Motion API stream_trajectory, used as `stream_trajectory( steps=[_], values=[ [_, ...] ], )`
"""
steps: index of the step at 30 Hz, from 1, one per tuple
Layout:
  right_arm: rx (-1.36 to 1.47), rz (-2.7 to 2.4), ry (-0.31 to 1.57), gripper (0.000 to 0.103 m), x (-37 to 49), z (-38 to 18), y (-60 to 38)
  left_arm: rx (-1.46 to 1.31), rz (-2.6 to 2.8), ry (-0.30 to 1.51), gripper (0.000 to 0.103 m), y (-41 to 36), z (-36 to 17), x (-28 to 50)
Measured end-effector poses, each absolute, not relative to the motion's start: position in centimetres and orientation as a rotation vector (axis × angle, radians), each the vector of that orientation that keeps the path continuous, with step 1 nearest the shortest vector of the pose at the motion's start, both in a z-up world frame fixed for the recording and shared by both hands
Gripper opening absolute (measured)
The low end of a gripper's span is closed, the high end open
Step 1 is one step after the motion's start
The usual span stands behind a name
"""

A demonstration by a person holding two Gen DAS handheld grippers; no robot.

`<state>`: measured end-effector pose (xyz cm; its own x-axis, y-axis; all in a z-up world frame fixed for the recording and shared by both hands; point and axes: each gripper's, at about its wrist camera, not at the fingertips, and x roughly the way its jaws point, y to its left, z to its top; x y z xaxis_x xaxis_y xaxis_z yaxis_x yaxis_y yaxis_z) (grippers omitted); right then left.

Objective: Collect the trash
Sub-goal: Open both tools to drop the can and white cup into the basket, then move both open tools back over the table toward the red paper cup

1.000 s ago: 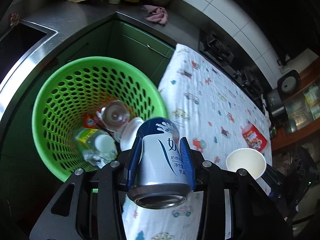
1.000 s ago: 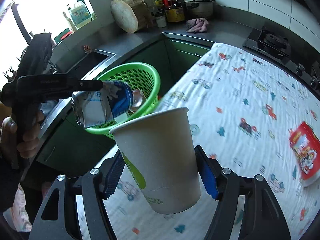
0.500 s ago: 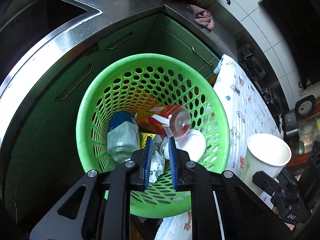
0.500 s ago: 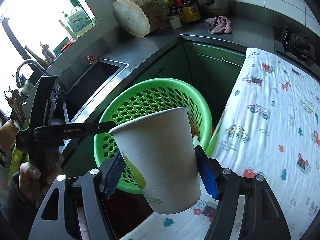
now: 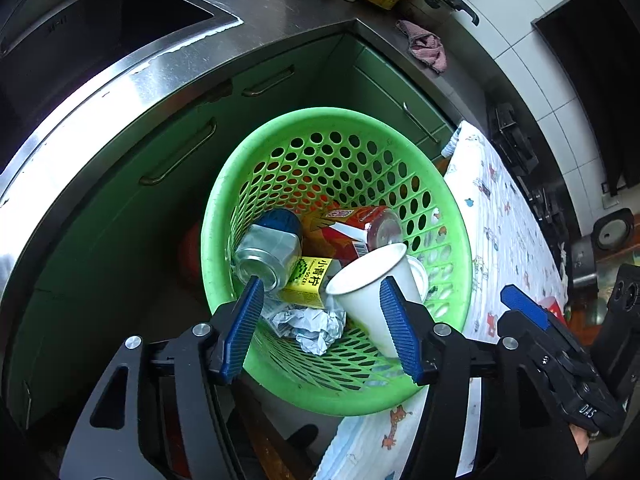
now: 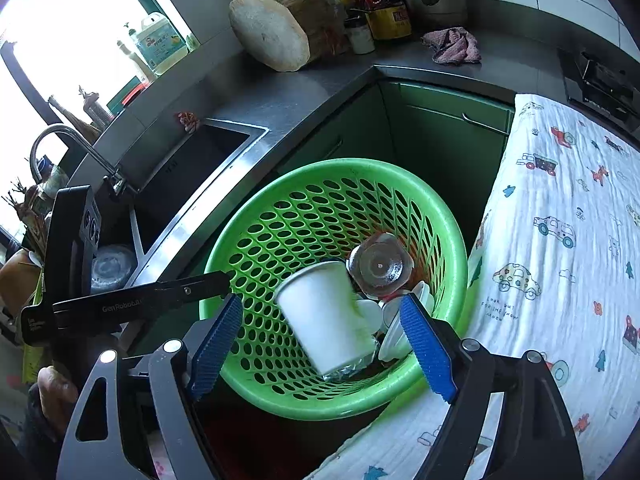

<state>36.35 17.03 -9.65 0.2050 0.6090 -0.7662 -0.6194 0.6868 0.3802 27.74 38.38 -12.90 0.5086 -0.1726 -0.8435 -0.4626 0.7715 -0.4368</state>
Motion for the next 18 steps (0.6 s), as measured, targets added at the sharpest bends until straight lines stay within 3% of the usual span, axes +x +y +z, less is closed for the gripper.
stream_trajectory(
  steps=[7,18],
  values=[
    [-0.050,0.858,1.023,0.085,35.3,-8.5,14.6,-0.668,0.214,1.028,0.078,36.9,-11.6,27.2],
    [-0.094,0.833,0.981,0.086,33.4,-7.5,8.7,-0.552,0.223,0.992,0.084,31.5,-9.1,26.6]
  ],
)
